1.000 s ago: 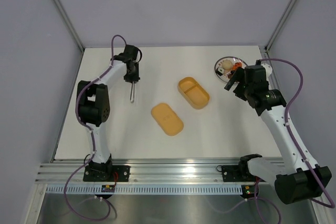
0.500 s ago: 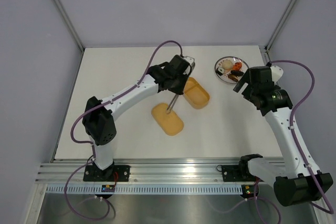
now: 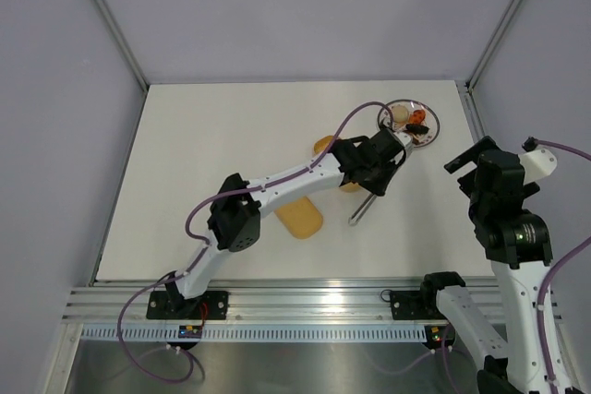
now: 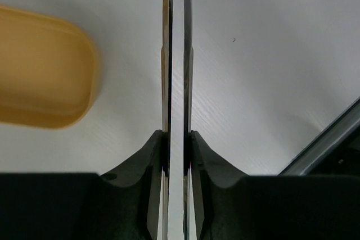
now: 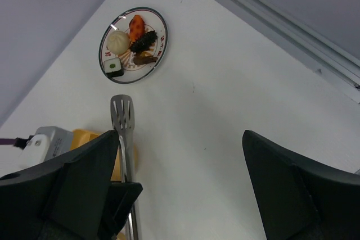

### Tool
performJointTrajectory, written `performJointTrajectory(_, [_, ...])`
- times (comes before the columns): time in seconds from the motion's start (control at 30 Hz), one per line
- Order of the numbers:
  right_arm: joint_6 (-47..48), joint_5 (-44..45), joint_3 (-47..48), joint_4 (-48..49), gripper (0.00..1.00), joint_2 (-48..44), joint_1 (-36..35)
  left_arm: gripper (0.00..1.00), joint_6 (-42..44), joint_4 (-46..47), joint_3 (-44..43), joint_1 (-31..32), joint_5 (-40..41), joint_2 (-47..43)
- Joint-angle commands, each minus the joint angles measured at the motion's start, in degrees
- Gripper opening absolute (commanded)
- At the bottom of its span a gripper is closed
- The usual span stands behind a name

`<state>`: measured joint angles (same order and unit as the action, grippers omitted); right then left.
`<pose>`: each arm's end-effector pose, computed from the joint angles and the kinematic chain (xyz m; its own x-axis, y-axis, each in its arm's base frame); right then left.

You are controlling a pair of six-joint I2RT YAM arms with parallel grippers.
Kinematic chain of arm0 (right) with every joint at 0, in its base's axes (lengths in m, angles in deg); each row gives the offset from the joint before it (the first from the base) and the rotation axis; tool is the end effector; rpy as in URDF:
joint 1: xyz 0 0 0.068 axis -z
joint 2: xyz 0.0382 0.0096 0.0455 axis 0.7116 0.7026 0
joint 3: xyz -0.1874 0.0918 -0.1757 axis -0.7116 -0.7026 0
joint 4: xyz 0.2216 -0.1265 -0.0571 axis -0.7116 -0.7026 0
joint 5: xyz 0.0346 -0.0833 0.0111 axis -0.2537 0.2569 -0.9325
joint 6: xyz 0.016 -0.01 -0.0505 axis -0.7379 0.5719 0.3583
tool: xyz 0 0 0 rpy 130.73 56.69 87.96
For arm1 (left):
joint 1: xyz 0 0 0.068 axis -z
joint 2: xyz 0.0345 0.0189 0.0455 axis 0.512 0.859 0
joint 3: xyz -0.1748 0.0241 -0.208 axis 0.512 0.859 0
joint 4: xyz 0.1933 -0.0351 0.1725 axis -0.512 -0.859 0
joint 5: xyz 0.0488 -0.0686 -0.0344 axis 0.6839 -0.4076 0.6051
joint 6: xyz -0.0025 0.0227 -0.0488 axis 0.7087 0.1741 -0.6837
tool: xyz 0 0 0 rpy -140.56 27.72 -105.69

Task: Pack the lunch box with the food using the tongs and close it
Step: Place the clamp at the center of the board.

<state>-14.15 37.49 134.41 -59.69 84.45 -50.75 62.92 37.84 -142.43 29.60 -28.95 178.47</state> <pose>0.1189 -0.0070 0.3903 -0.1876 0.5143 -0.8368 0.5914 0.7394 0.3219 0.2461 -0.4308 0.2719 -0.6714 0.4413 -0.5954 0.6588 0.7233 -0.2069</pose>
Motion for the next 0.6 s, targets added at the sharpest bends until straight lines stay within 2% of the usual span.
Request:
performJointTrajectory(0.0, [-2.28, 3.25, -1.13, -0.84, 0.99, -3.08, 0.29, 0.25, -1.29, 0.90, -8.30, 0.51, -3.26, 5.77])
performJointTrajectory(0.13, [-2.72, 3.69, -1.57, -2.51, 0.99, -3.78, 0.38, 0.27, -3.13, 2.21, -11.56, 0.86, -4.06, 10.27])
performJointTrajectory(0.2, [-2.98, 3.43, -2.01, -2.87, 0.99, -4.05, 0.29, 0.33, -3.75, 3.61, -11.74, 0.95, -4.50, 11.24])
performJointTrajectory(0.27, [-3.15, 2.99, -2.28, -2.87, 0.99, -4.14, 0.29, 0.54, -3.93, 3.97, -12.53, 0.95, -4.68, 12.48])
performJointTrajectory(0.33, [-3.16, 2.72, -2.45, -3.22, 0.99, -4.14, 0.38, 0.69, -3.49, 4.06, -13.23, 0.95, -4.77, 12.83])
performJointTrajectory(0.37, [-3.24, 2.72, -2.45, -3.39, 1.00, -4.14, 0.29, 0.73, -3.14, 4.15, -13.93, 0.95, -5.03, 12.83])
performJointTrajectory(0.57, [-3.59, 2.63, -2.45, -4.53, 0.99, -3.79, 0.29, 0.76, -0.68, 4.15, -14.12, 0.95, -4.86, 9.07])
